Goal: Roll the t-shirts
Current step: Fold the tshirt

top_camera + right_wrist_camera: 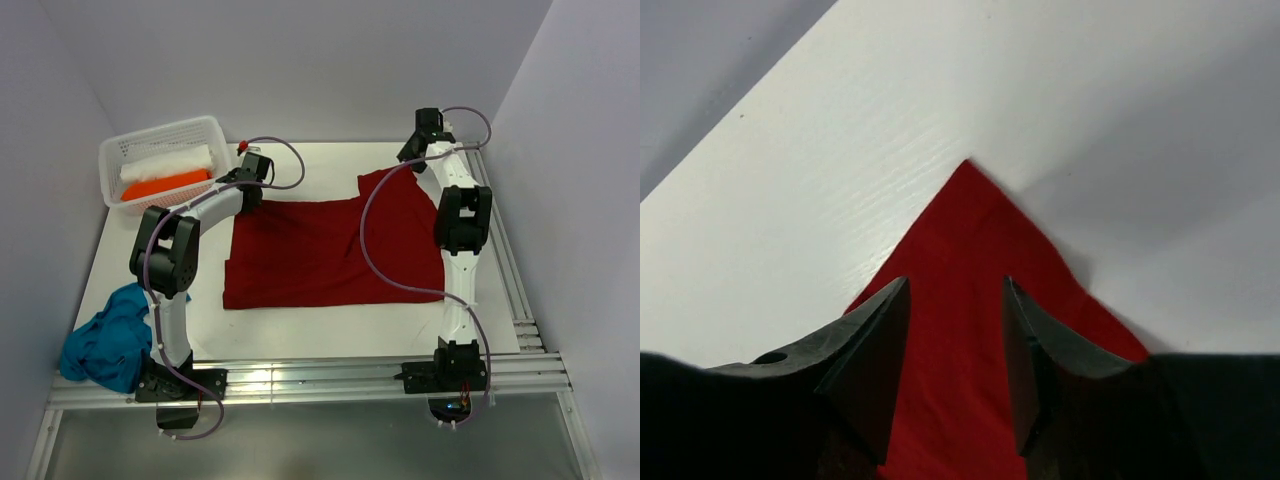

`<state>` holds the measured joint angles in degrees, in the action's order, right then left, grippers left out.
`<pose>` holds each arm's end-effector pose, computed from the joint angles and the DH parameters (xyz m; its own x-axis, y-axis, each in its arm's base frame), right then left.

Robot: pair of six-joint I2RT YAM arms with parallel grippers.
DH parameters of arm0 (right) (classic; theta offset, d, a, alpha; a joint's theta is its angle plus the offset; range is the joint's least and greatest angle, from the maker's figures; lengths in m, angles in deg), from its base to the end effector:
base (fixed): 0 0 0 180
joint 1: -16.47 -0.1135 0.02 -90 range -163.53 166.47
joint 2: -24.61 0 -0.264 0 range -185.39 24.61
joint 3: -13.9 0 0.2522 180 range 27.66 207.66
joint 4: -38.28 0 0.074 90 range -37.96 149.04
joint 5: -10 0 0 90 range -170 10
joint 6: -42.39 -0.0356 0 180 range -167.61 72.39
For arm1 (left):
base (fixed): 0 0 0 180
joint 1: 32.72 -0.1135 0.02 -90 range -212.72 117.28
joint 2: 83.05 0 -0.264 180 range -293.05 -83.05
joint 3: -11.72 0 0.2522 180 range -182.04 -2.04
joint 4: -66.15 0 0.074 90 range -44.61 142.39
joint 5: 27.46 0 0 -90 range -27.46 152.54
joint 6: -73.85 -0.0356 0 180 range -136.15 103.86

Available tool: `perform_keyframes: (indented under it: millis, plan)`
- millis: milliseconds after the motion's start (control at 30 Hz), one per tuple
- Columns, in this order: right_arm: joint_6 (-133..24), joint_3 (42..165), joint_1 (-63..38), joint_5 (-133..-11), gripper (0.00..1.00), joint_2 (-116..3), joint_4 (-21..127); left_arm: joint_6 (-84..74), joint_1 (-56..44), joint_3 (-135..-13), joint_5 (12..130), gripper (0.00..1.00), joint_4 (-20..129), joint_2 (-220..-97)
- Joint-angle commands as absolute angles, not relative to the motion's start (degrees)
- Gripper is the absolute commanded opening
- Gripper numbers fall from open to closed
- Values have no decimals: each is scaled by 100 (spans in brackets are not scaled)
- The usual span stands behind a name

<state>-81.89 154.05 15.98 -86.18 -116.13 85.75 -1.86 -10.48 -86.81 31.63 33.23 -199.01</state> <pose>0.5497 0.0009 0.1966 -0.5789 0.5550 -0.5974 0.4714 0.8256 0.3103 0.4169 -0.1507 0.1948 -0.6959 0.0558 -0.7160 -0.1552 0.9617 0.2258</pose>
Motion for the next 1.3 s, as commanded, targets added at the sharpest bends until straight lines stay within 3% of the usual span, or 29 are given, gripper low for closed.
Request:
perform_keyframes:
  millis: [0,600,867,1167,1267]
  plan:
    - [-8091,15914,1954,-8274,49,-11794,8965,-156,-1057,-8852,3090,1,3367,-19739]
    - [-8022,16310,2192,-7509,60,-12287,9572,-129,-1066,-8721,3152,0,3419,-19546]
    - [-8048,16372,2069,-7420,60,-12366,9695,-129,-1066,-8712,3152,0,3419,-19520]
    - [-8084,16407,1999,-7306,42,-12418,9695,-138,-1066,-8729,3125,0,3410,-19555]
    - [-8049,16337,1999,-7253,29,-12383,9634,-138,-1066,-8721,3134,1,3419,-19546]
